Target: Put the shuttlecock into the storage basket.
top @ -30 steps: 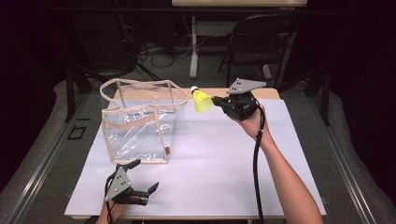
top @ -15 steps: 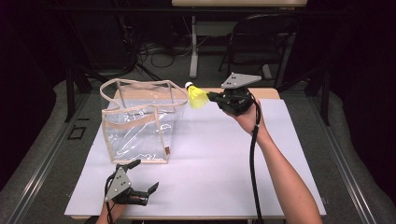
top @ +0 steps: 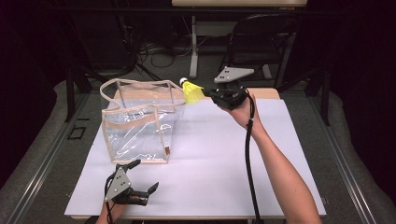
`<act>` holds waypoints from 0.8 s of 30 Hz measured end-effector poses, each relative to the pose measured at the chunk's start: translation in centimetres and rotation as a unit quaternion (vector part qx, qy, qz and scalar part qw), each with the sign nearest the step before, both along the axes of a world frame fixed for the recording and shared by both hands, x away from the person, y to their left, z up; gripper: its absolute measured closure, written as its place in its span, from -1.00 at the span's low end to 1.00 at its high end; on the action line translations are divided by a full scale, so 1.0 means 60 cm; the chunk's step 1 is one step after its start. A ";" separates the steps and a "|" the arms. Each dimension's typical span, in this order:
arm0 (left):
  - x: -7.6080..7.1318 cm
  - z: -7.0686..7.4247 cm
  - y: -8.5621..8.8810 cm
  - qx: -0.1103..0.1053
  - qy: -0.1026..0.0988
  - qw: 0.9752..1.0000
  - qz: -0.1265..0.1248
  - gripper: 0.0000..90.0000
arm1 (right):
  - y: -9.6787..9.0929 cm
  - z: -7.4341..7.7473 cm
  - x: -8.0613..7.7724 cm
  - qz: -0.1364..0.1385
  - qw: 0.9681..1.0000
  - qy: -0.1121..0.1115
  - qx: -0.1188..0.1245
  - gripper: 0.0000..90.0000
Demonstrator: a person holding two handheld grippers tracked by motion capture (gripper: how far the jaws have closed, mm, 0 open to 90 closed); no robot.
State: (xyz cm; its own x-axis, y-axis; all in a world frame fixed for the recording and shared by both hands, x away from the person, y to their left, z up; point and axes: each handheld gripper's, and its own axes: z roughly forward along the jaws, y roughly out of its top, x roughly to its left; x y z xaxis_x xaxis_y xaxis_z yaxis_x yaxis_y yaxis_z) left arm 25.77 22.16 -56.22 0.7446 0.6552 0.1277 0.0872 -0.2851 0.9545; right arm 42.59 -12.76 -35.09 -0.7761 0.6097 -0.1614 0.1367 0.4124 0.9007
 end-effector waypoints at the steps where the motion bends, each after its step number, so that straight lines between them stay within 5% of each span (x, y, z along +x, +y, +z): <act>1: 0.000 0.000 0.000 0.000 0.000 1.000 0.000 -1.00 | 0.002 0.001 0.001 0.000 1.000 -0.001 -0.002 1.00; 24: 0.001 0.000 0.001 -0.001 -0.001 1.000 0.000 -1.00 | 0.048 0.020 0.018 0.013 1.000 -0.006 -0.013 1.00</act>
State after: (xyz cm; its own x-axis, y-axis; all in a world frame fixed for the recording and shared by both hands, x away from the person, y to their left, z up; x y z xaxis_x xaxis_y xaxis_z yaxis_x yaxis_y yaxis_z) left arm 25.81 22.22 -56.20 0.7448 0.6551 0.1272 0.0859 -0.2832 0.9552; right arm 43.66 -9.88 -33.89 -0.7895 0.5844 -0.1873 0.1143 0.4399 0.8908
